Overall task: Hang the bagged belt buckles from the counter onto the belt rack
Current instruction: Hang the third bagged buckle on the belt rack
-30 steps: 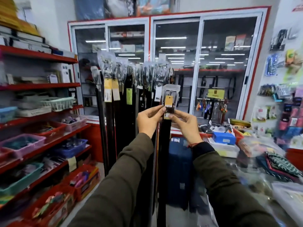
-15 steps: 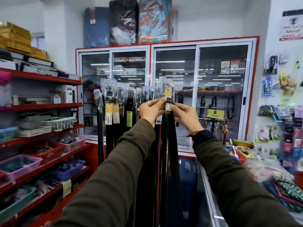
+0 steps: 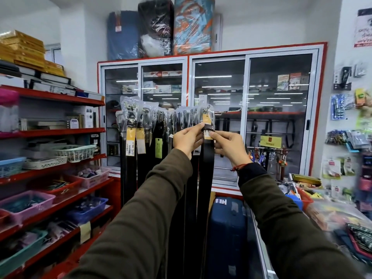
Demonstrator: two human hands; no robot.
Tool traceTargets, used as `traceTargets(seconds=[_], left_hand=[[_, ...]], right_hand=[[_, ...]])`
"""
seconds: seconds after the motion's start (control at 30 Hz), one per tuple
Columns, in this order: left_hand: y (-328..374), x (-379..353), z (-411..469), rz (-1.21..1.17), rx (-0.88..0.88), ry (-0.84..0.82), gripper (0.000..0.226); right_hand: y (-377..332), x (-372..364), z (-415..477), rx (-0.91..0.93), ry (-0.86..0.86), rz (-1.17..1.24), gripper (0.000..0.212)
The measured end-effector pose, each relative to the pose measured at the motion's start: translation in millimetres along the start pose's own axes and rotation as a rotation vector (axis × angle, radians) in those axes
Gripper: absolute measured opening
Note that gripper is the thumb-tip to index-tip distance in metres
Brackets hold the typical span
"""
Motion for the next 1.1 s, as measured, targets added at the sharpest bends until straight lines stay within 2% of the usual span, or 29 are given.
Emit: traceTargets(seconds=[0.07,0.13,0.2,0.3,0.43,0.57,0.73,0.93,1.1], left_hand=[[-4,6,1,0.026,-0.048,0.018,0.025],[2,11,2,0.162,-0.19,0.04,0.028],[22,8,-4,0.477,-0.446,0.069,0.031],[38,-17,-18,0.931,-0.809,-0.046,0.056],[28,-31,-7,1.429,-1.045,-0.13,0.071],[20,-22,17,1.616,-1.04,-0.103,0.074],[16,-14,34,1.69,-0.991,-0.087,0.076],[25,-5,24,1.714,-1.039,-0.063,0.071],[53,26,-5,1.733,-1.15,0.068,0.064]], right_hand=[[9,0,2,0.004,-0.002,-0.035,0.044],[6,2,0,0.134,0.046,-0.176,0.046],[-8,5,-6,0.37,0.129,-0.4,0.051],[-21,-2,-11,0.646,0.183,-0.726,0.056],[-20,-21,7,0.745,0.101,-1.04,0.06],[-8,-30,31,0.734,0.035,-1.183,0.064],[1,-38,43,0.738,0.03,-1.194,0.065],[-2,-43,28,0.739,0.169,-1.129,0.06],[-15,-65,1,0.744,0.264,-1.015,0.059]])
Point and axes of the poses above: each hand's wrist, its own z-axis towards the middle knuckle, its own x-axis out of the back of the hand, y = z × x, the point moved 10 cm from there along z, towards the middle knuckle, and after that the axes turned 1 degree about y, right-handed, at the moved point
